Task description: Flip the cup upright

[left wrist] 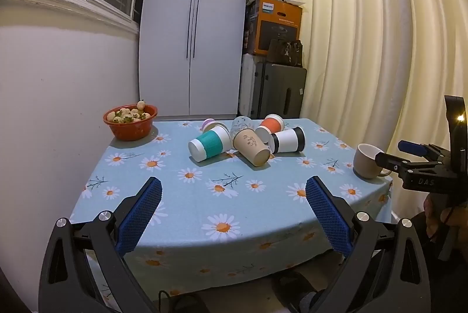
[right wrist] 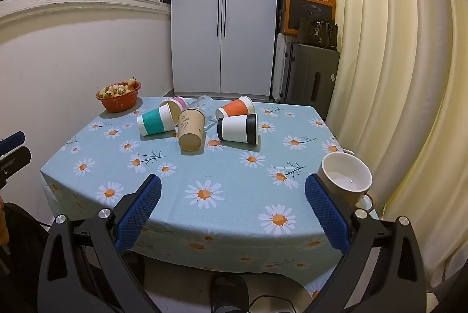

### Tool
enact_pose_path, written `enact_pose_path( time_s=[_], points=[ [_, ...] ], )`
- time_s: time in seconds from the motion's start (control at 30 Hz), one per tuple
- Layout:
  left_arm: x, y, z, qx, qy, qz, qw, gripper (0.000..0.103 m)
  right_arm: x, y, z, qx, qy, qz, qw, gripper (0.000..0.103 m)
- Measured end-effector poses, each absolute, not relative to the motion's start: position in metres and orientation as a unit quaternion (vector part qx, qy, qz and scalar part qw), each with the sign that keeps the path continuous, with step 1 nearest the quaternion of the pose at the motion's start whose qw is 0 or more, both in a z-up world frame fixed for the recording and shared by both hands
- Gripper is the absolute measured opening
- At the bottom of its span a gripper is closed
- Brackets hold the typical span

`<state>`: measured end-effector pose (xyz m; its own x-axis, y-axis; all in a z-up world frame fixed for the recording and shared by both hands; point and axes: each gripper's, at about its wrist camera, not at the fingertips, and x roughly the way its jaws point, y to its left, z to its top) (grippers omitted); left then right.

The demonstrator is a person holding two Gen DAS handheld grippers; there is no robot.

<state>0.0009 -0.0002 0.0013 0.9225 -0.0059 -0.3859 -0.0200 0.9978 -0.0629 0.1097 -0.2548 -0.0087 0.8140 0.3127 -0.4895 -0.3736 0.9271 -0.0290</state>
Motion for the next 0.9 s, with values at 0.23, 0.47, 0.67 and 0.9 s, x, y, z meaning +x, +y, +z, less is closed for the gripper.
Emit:
enact_pose_path(
  time_s=[0.23,0.47,0.67,0.9],
  points=[
    [0.0001,-0.0009,0.0029,-0.03,0.198,0.003,0.98,0.096,0.1097,-0.2546,-0.0082,-0.063,0.247,0.18,0.95,0.098],
    [-0.0001,-0.0033,0.0023,-0.03,0.197,0.003,0.98,0.096,0.1093,-0.2547,-0.0083,-0.064,0.246,0.18,0.95,0.098],
    [0.0,-0.0028,0.0024,-0.03,0.197,0.002,0.98,0.096,0.1092,-0.2545,-0.0083,-0.064,0.247,0.18,0.95,0.098],
    [-0.0001,-0.0029,0.0024,-0.03,0.197,0.002,0.98,0.096,0.1089,-0.254,-0.0075,-0.065,0.247,0.179,0.95,0.098]
  ],
)
